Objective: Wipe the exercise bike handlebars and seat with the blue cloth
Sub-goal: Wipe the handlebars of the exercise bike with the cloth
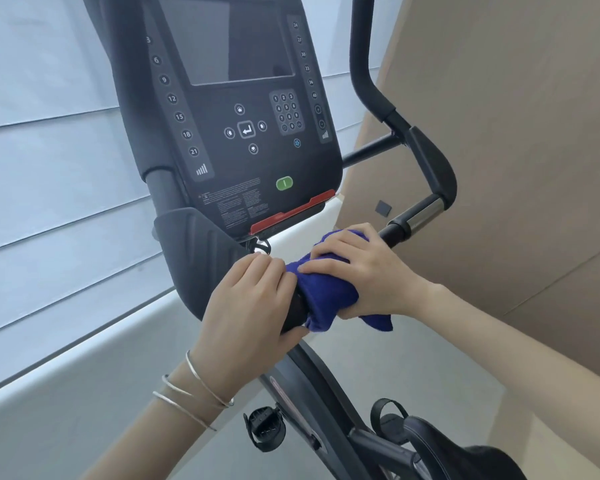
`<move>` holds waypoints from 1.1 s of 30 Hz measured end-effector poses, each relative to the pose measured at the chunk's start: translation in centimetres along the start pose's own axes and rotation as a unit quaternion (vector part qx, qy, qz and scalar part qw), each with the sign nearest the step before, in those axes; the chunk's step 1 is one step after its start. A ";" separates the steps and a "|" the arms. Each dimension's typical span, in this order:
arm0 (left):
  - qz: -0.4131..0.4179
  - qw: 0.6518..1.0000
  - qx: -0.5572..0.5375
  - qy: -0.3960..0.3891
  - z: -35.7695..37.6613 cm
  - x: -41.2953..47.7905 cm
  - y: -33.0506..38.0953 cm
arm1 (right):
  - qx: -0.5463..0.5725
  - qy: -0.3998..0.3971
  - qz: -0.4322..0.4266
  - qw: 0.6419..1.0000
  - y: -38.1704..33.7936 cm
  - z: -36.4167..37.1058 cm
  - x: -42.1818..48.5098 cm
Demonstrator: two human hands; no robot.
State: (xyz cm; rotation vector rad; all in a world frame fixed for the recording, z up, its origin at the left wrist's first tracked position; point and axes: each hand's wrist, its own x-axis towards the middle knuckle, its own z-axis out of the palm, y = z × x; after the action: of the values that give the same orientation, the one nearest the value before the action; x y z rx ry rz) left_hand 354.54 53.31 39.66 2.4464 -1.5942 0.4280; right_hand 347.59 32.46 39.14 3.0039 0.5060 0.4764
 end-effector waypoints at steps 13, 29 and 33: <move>-0.010 0.998 0.021 -0.052 -0.9 -0.1 0.2 | -0.020 0.032 0.042 0.998 3.6 0.2 -2.5; -0.028 0.998 0.045 -0.027 1.3 1.9 4.5 | -0.054 0.164 0.167 0.971 -1.1 0.6 -9.5; -0.019 0.999 0.022 -0.014 1.8 2.5 6.1 | -0.019 0.175 0.227 0.958 -1.7 1.0 -11.7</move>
State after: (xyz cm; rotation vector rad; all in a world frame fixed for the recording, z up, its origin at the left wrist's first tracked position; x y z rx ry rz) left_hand 350.14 48.11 38.80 2.5214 -1.5622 0.4286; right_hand 336.88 30.25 34.55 2.9940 -0.1953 1.0428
